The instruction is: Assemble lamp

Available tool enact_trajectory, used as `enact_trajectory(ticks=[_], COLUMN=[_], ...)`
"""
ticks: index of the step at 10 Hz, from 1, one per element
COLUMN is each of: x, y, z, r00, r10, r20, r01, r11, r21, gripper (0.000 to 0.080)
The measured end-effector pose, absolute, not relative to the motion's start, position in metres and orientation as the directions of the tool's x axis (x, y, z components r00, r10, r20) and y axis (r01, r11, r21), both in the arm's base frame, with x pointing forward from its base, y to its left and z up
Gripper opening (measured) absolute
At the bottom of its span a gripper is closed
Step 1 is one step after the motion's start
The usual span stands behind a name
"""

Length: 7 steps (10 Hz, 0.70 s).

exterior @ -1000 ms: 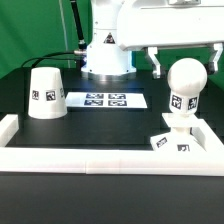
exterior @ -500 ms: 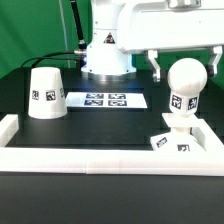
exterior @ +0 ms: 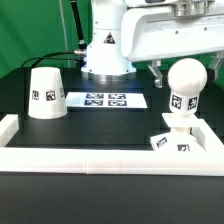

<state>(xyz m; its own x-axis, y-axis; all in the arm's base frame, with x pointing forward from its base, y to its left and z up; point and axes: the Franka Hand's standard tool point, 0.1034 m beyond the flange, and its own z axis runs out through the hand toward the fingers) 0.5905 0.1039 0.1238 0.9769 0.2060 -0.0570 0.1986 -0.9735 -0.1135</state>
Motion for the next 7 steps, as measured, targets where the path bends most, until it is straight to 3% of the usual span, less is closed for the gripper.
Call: enact_trajectory(ticks=[2,7], x=[0.593,0.611], y=[0.107,0.098], z=[0.126,0.132], r00=[0.958,0.961], r10=[0.224,0.237], r20=[-0.179,-0.140], r01=[0.200,0.217], r11=[-0.970,-0.966], r21=[-0.141,-0.141], gripper=[0.0699,0.0699])
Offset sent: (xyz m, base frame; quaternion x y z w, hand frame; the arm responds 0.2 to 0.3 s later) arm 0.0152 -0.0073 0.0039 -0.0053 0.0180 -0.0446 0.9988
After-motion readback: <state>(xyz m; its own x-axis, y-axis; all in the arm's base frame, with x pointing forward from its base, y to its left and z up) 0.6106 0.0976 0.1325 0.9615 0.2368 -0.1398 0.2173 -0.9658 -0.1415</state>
